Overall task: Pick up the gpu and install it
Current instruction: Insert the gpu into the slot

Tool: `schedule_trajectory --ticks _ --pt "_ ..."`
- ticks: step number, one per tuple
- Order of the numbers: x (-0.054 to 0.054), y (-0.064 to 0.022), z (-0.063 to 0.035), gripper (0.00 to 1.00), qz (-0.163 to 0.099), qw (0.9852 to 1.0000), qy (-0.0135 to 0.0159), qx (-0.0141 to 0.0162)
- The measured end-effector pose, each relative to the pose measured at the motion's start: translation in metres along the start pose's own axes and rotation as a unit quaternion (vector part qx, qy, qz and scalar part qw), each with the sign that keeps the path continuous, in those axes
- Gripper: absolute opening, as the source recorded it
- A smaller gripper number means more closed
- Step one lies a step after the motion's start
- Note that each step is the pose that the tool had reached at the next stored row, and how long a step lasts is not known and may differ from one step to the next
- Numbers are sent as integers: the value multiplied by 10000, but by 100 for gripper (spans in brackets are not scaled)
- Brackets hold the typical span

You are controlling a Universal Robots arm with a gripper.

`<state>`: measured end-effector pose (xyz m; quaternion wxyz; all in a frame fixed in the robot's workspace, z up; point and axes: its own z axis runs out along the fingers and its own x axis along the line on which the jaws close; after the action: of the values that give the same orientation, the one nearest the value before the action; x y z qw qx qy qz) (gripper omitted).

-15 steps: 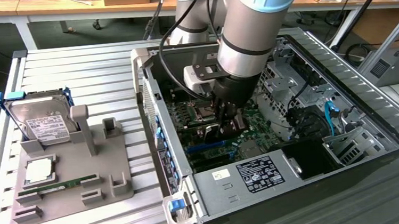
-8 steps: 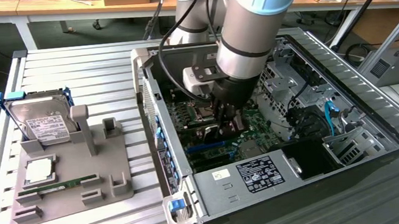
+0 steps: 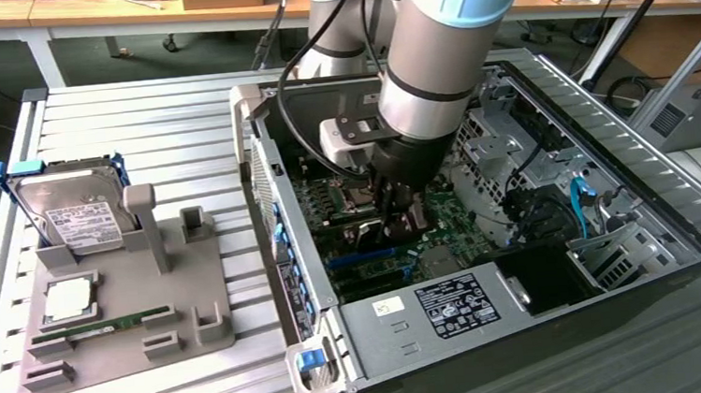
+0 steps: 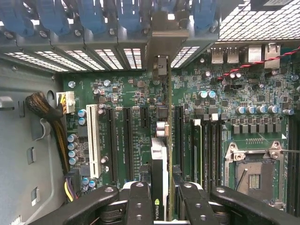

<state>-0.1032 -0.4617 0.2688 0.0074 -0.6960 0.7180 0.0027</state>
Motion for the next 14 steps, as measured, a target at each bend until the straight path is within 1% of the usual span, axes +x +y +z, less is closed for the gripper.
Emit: schedule_trajectory --ticks 14 --pt "-11 7 27 27 14 10000 0 0"
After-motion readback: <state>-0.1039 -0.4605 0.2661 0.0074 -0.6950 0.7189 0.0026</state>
